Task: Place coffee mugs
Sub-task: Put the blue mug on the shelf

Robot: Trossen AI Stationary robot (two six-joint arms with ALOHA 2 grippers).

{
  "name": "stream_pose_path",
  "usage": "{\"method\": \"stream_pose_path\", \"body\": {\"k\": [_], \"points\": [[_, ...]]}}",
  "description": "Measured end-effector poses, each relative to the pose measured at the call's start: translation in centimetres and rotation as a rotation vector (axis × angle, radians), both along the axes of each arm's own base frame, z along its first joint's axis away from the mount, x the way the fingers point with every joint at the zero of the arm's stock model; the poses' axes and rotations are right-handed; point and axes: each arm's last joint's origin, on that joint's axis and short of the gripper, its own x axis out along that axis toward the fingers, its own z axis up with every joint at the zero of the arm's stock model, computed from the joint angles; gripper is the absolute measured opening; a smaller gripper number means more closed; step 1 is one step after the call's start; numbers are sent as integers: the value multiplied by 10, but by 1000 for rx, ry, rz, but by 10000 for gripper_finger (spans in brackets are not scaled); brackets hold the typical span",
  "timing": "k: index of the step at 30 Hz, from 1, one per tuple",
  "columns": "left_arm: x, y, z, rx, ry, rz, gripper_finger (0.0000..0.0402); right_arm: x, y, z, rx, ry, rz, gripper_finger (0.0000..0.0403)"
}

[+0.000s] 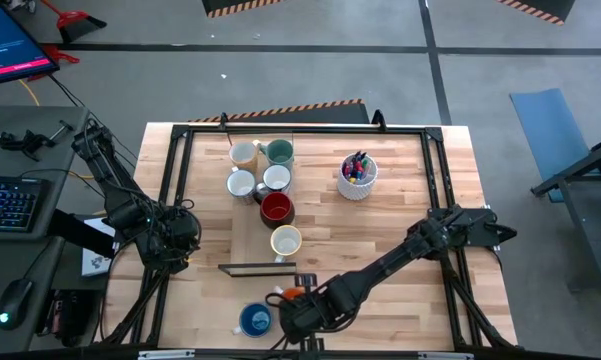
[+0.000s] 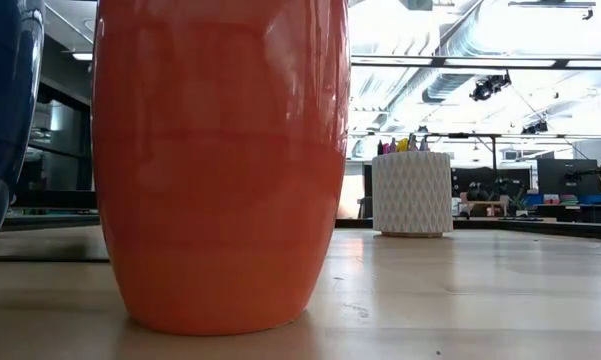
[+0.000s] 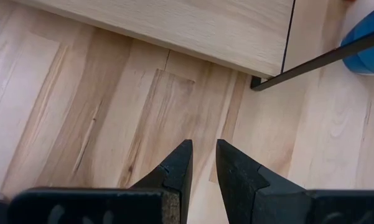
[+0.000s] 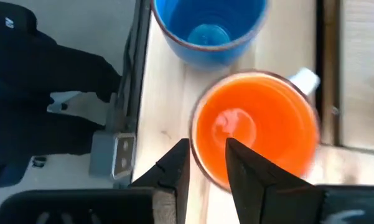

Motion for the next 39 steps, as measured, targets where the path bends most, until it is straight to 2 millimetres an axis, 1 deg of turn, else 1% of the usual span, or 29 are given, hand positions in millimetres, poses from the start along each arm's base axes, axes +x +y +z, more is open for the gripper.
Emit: {"method": "stream_pose_path", "body": {"k": [4, 9, 11, 14, 19, 23, 27, 31, 34, 39], "points": [[0, 0, 0, -3, 4, -1, 62, -12, -8, 18, -48, 4, -14, 80], [0, 0, 0, -3, 4, -1, 62, -31, -22, 45, -163, -14, -57, 80], [0, 0, 0, -3, 4, -1, 62, -39, -26, 52, -232, -19, -75, 80], [0, 0, 0, -3, 4, -1, 62, -48, -32, 56, -339, -4, -91, 80], [0, 0, 0, 0, 0, 0, 62, -58, -41, 56, -489, 35, -146, 80], [0, 0, 0, 0, -1, 0, 62, -60, -47, 57, -522, 25, -154, 80], [0, 0, 0, 3, -1, -3, 62, -67, -51, 56, -542, 37, -147, 80], [0, 0, 0, 14, -4, -20, 62, -83, -64, 54, -623, 22, -216, 80], [0, 0, 0, 15, -3, -21, 62, -101, -78, 44, -652, 6, -301, 80], [0, 0, 0, 15, -4, -21, 62, -126, -100, 22, -548, -105, -342, 80]]}}
